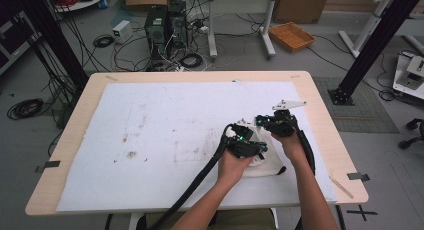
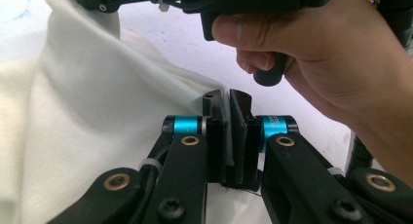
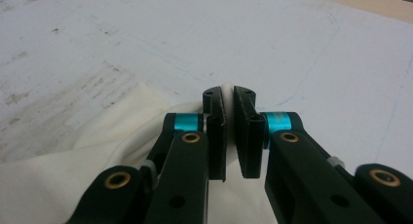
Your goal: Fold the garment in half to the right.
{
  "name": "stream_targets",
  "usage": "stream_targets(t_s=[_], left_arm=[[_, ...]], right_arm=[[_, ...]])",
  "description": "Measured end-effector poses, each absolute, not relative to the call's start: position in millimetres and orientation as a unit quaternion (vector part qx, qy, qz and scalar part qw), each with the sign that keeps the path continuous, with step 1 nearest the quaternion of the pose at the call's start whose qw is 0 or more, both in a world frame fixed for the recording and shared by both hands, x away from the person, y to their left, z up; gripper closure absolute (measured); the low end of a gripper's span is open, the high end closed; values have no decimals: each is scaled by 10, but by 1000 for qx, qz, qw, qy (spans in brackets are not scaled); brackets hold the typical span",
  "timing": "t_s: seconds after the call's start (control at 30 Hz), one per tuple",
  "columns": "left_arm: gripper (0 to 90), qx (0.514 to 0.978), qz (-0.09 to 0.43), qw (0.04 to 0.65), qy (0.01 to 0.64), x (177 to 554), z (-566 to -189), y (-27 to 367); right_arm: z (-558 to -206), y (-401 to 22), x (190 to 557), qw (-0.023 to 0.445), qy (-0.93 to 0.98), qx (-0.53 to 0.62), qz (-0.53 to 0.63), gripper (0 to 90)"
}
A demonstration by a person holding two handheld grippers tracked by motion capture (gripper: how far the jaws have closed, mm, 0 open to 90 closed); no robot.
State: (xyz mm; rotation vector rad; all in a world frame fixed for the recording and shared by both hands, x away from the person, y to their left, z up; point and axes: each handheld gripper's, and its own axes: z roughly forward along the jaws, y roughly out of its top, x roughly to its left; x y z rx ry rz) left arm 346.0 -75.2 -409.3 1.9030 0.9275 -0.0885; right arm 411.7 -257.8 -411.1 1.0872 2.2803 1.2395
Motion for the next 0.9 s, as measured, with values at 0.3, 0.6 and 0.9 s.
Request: stream_targets(t_s=[0.3, 0.6, 0.9], left_arm=[[587, 757, -33, 543, 361, 3453, -4009, -670], [418, 729, 92, 595, 326, 3271, -3800, 136], [219, 712, 174, 582, 351, 3110, -3969, 1061]], right_arm=[[-4102, -2658, 4098, 172, 786, 402, 437, 714], [-4090, -2927, 3823, 197, 764, 429, 440, 552], [-4081, -3092, 3322, 188, 767, 416, 451, 548]])
